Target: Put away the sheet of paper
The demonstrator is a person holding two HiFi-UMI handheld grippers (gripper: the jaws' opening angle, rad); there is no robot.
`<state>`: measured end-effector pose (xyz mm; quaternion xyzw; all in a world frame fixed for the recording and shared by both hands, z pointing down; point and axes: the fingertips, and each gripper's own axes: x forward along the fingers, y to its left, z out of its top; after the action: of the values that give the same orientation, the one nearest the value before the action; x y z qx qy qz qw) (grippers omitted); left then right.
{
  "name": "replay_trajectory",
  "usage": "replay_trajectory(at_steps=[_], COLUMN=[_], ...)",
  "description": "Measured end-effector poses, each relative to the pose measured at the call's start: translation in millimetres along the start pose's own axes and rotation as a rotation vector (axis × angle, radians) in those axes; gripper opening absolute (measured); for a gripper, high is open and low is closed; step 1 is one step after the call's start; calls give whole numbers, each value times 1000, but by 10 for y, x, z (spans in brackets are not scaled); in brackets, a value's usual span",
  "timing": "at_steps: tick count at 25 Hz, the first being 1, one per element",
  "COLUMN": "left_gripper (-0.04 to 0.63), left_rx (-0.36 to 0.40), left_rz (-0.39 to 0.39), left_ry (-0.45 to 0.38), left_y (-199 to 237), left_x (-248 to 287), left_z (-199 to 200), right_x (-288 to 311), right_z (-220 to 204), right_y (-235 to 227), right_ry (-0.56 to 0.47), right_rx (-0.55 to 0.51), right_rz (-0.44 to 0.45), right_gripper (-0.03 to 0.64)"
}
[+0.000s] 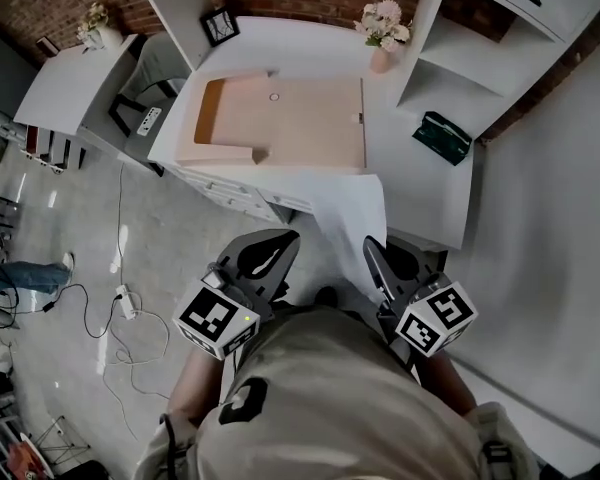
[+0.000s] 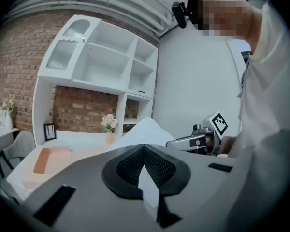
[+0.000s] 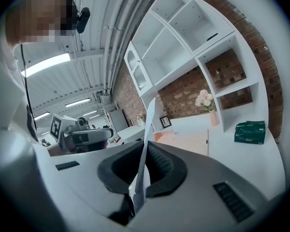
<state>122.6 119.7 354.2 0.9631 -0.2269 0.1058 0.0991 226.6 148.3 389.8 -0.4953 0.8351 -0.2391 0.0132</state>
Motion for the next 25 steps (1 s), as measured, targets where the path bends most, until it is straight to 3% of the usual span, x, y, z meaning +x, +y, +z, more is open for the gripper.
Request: replay_trajectory(at_steps=[4,8,11,21,25], left_gripper=[15,15,15,15,15], left_rx=[34,48,23,56,17], left_rz=[-35,-23,-23,-106,-107], left_ry=[18,51,52,16,14], left_y=[-51,78,228,760,1001], left_x=[56,62,55,216,164], left_z=[26,5,-28,75,49], right_x=[22,142,243,646,832], right_z=[35,33,44,179,235], right_y=[-110,-142,-128,-72,-20], right_ry=[-6,5,13,29,23], right_rx=[17,27,21,-12,-12], right_rz=[5,13,9,-92,-104], right_gripper=[28,28,28,28,28])
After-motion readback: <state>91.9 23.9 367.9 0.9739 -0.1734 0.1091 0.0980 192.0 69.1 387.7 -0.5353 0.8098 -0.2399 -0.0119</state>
